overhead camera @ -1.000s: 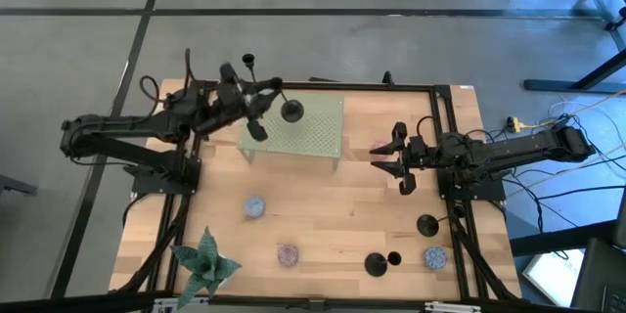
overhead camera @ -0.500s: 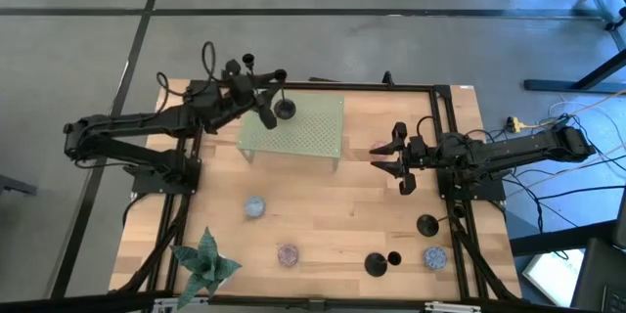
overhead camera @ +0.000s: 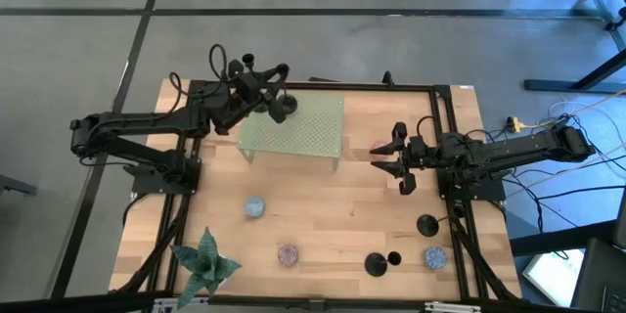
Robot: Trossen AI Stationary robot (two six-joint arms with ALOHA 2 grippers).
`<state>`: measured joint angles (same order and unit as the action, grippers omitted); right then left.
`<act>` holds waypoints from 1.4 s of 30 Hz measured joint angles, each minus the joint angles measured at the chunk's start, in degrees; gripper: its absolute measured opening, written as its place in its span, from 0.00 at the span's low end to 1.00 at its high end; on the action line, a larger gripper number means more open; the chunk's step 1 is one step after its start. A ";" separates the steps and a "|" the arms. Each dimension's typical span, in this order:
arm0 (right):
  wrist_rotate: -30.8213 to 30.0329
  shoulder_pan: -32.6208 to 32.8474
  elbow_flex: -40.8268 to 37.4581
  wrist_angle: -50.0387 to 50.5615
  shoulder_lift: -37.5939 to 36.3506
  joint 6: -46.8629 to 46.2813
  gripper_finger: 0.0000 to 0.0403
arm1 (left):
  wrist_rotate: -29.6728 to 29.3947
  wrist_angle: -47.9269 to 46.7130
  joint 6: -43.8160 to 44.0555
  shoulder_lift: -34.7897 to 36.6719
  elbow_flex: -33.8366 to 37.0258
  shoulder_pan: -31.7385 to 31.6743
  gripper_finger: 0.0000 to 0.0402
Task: Pick & Place candle stick holders
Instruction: Put the top left black candle holder on the shelf aligned with the other black candle holder
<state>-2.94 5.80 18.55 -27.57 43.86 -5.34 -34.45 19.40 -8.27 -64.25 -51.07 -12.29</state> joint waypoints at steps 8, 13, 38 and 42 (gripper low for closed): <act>0.00 0.00 0.00 0.00 0.00 0.00 0.38 | -0.72 -2.04 0.07 0.00 0.00 0.00 0.26; 0.00 0.00 0.00 0.00 0.00 -0.07 0.38 | -1.18 -3.29 0.07 -0.02 0.02 -0.05 0.26; 0.00 0.00 0.00 0.00 0.00 -0.15 0.38 | 2.48 -3.17 1.97 -0.04 0.02 -2.21 0.26; 0.00 0.00 0.00 0.00 0.00 -0.15 0.38 | 2.55 -3.68 1.97 -0.04 0.02 -2.21 0.27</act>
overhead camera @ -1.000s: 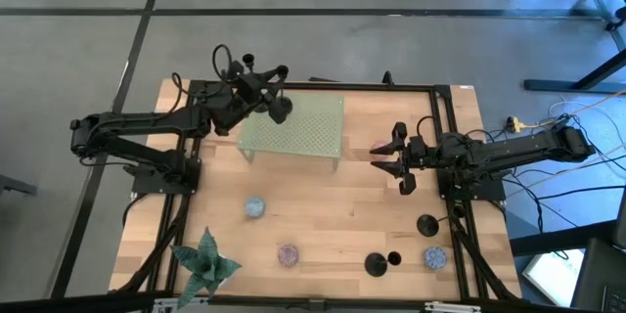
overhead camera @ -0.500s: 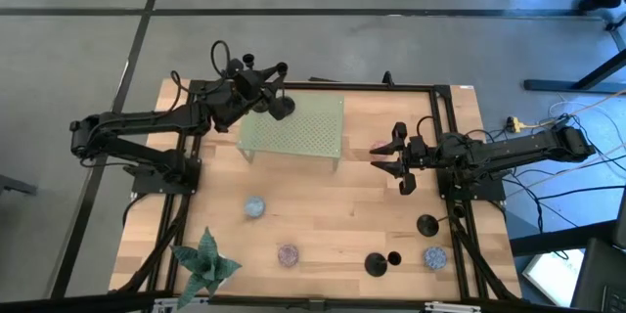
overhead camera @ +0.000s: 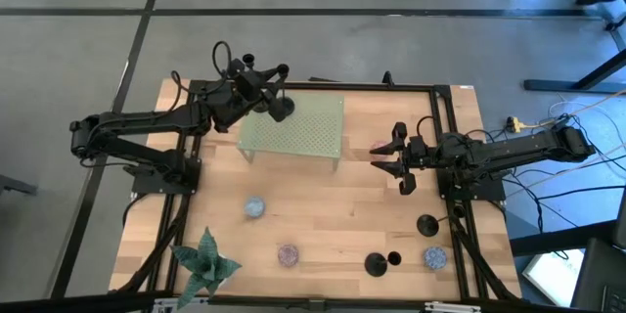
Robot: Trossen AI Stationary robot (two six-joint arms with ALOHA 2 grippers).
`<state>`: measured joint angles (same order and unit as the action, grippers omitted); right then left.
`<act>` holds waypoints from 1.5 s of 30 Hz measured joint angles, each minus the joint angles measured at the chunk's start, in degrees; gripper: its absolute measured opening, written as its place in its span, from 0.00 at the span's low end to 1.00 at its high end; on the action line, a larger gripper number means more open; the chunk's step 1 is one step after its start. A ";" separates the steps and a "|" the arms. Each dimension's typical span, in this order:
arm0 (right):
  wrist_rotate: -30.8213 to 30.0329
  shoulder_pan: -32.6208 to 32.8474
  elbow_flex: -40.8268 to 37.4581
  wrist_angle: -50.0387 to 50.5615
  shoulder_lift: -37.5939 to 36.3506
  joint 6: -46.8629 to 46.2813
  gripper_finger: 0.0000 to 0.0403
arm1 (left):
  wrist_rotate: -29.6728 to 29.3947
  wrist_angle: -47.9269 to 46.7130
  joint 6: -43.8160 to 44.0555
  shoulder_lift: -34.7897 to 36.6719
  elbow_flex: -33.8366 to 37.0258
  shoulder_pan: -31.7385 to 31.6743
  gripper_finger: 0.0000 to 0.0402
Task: Pick & Place candle stick holders
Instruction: Put the top left black candle holder on the shelf aligned with the other black candle holder
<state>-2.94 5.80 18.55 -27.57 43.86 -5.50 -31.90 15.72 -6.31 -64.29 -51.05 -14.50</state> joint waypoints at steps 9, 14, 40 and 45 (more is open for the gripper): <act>0.00 0.00 0.00 0.00 0.02 0.00 0.38 | -0.05 -0.82 0.02 0.00 0.00 0.00 0.33; 0.00 0.00 0.00 0.00 0.00 0.00 0.38 | -0.55 -0.76 -0.73 0.00 0.00 0.00 0.34; 0.00 0.00 -0.02 0.00 0.01 0.00 0.38 | -1.55 0.92 -3.50 0.00 0.00 0.02 0.44; 0.00 -0.01 0.00 0.00 0.00 0.00 0.38 | -1.55 3.35 -5.20 0.00 0.02 0.02 0.44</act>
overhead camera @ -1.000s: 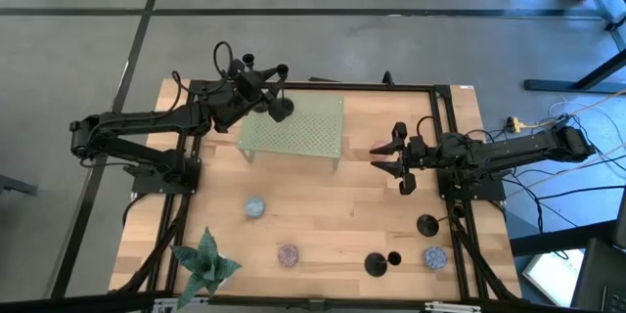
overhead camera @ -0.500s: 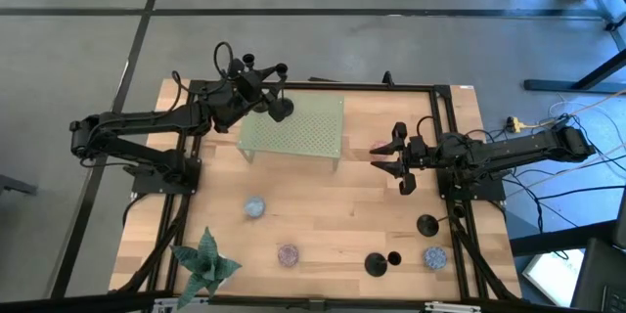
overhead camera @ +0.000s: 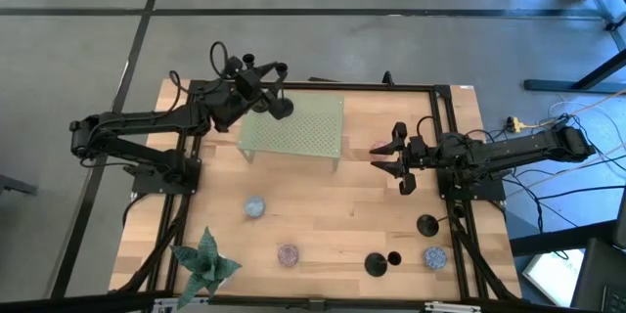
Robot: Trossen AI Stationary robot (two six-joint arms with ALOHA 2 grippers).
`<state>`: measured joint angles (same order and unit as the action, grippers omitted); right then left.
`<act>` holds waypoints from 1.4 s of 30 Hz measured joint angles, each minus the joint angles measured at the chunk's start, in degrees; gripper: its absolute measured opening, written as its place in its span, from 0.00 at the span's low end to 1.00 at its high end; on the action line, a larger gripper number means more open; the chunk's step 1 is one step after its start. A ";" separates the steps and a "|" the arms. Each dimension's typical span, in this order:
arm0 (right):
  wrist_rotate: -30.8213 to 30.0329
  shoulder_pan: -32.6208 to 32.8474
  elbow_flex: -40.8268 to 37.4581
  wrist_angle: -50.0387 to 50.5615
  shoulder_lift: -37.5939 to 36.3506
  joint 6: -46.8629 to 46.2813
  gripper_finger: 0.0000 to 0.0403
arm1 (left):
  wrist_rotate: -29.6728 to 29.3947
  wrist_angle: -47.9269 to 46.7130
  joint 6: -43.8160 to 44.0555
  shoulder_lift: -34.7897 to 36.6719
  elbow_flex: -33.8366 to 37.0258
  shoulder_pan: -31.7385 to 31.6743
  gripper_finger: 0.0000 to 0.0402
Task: Pick & Place candle stick holders
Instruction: Put the top left black candle holder on the shelf aligned with the other black candle holder, then put the top black candle holder on the shelf aligned with the other black candle holders
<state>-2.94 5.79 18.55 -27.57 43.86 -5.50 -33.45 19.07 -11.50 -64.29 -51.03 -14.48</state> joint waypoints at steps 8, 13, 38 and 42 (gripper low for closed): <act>0.00 0.01 -0.02 0.00 0.01 0.14 0.38 | 0.00 2.45 -1.61 0.00 0.00 0.00 0.44; 0.00 0.01 -0.02 0.00 0.00 0.15 0.38 | 0.06 4.97 -2.80 0.22 0.00 0.02 0.44; 10.06 0.01 -0.02 -0.81 0.02 1.41 0.38 | 38.92 -9.01 -2.07 12.52 -0.02 14.55 0.44; 18.12 1.27 -0.02 -3.95 1.06 0.13 0.38 | 40.09 -11.68 0.13 12.39 -0.02 17.79 0.44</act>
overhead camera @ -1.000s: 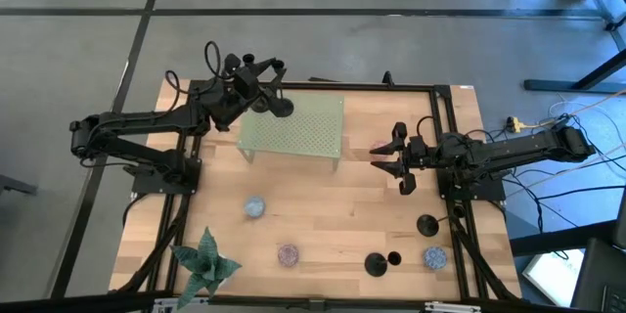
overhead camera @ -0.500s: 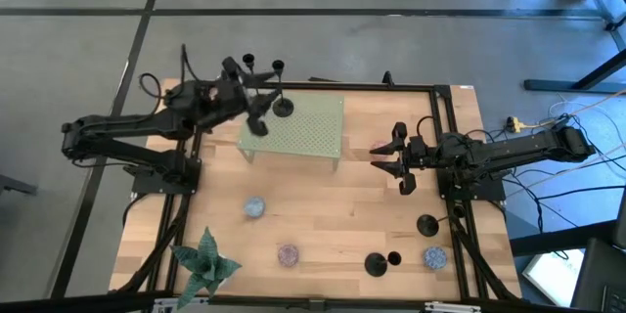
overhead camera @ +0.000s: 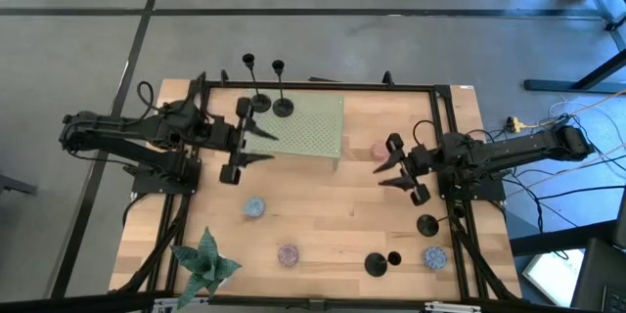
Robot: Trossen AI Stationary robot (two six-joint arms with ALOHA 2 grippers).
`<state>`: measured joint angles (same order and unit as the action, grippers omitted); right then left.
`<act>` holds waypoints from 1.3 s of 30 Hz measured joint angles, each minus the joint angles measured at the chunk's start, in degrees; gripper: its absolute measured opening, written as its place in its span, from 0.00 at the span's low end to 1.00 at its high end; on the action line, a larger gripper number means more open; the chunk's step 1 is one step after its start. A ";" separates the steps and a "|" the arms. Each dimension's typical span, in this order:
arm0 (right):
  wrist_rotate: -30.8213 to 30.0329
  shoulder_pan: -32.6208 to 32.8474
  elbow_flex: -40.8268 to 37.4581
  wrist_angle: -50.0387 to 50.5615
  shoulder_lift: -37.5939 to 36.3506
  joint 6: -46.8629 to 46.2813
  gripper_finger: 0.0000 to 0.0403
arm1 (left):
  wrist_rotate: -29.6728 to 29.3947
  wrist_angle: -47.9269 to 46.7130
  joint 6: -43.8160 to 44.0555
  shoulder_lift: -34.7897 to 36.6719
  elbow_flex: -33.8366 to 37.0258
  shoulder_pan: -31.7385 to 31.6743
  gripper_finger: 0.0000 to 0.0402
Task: Pick & Place candle stick holders
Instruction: Put the top black candle holder on the shelf aligned with the other black candle holders
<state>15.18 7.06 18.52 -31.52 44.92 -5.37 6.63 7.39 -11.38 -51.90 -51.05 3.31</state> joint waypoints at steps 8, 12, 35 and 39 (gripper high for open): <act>11.85 5.05 5.15 -2.57 8.86 4.32 0.38 | -0.02 -3.07 0.14 -0.09 0.00 4.30 0.44; 20.22 6.54 8.62 -1.43 13.85 4.35 0.38 | -0.05 -3.03 0.13 -0.09 0.00 5.28 0.44; 0.44 15.58 41.21 59.04 10.23 -15.16 0.38 | -0.15 -5.26 0.16 -0.09 0.00 5.40 0.44; -0.86 19.92 46.14 72.50 10.40 -23.92 0.38 | -1.09 -5.93 0.16 -0.09 0.00 5.40 0.44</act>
<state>14.32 26.98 64.66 40.98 55.32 -29.29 5.55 1.46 -11.22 -51.99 -51.05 8.71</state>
